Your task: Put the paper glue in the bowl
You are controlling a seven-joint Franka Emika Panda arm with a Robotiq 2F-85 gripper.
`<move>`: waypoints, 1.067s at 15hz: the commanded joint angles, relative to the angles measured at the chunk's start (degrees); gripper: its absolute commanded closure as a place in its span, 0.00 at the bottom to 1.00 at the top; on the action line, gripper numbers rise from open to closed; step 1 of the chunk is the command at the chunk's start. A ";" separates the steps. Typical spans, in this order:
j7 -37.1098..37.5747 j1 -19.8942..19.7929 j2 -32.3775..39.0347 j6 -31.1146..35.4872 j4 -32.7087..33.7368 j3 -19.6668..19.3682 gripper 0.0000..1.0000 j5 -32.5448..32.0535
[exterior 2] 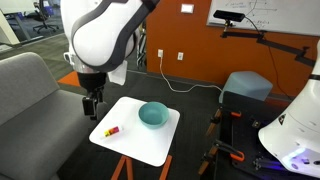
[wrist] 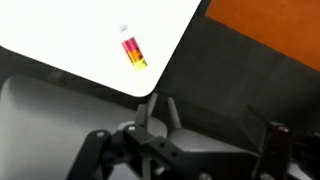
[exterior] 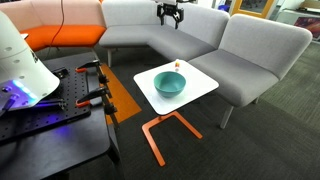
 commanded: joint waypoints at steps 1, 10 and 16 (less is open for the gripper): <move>-4.62 2.09 11.57 -12.30 15.31 -0.91 0.00 -3.79; -15.31 4.55 33.25 -28.89 42.20 -2.59 0.00 -11.96; -19.98 4.28 43.45 -29.03 52.74 -2.35 0.34 -11.08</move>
